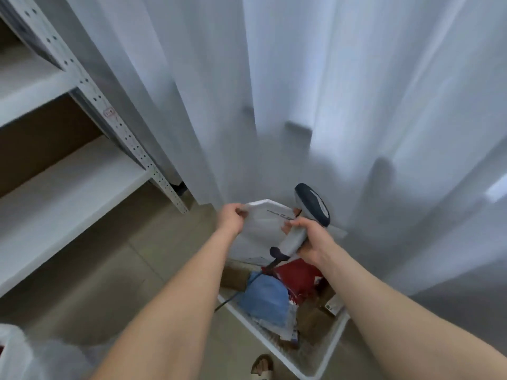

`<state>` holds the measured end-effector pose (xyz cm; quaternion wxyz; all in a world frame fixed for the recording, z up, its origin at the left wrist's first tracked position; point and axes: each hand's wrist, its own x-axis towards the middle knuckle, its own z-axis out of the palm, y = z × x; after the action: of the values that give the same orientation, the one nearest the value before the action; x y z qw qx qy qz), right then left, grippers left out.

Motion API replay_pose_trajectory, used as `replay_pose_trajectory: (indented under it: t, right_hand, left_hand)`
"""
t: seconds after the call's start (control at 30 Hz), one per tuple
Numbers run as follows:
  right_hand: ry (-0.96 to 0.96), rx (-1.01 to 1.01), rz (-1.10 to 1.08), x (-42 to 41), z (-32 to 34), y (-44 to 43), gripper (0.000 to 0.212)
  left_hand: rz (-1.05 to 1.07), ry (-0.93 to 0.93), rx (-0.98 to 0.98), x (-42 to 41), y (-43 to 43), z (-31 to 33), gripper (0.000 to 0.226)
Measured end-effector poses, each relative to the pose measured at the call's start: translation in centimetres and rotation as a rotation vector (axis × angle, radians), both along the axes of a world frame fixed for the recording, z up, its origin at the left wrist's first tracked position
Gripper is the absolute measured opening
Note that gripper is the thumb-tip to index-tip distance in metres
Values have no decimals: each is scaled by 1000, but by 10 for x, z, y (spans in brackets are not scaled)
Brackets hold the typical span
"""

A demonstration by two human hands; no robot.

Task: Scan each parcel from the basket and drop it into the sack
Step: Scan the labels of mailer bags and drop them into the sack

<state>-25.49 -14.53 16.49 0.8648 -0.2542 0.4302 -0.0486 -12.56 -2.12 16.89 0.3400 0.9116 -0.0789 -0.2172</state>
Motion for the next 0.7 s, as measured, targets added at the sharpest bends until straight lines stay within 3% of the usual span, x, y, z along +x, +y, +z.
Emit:
replay_pose_trajectory:
  t: [0.17,0.33,0.7]
  right_hand:
    - [-28,-80,-53,-22,35,22,23]
    - [-32,-56,-178,-25,45,52,19]
    - [16,6,-301,-19,44,126,13]
  left_hand:
    - [50,-80,22,18,13,67,25]
    - [19,-89,-47,35,27,94,26]
    - [208,138,-389,67,94,91,13]
